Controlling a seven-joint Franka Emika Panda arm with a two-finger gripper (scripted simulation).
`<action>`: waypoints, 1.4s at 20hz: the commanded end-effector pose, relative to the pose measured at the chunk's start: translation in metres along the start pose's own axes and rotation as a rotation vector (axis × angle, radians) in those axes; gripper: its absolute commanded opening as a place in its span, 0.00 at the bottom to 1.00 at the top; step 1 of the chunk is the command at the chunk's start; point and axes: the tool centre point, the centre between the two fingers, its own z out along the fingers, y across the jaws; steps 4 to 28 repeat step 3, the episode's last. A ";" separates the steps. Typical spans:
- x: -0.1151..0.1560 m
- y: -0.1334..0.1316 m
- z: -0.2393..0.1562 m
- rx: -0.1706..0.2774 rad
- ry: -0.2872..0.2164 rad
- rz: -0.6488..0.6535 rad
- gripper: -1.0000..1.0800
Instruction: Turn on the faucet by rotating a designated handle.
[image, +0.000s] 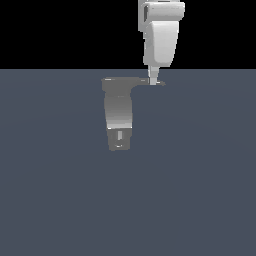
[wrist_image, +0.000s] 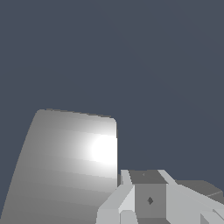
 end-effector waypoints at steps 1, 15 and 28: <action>0.019 -0.001 0.010 -0.019 -0.002 0.021 0.00; 0.022 -0.004 0.010 -0.020 -0.002 0.022 0.00; 0.022 -0.004 0.010 -0.020 -0.002 0.022 0.00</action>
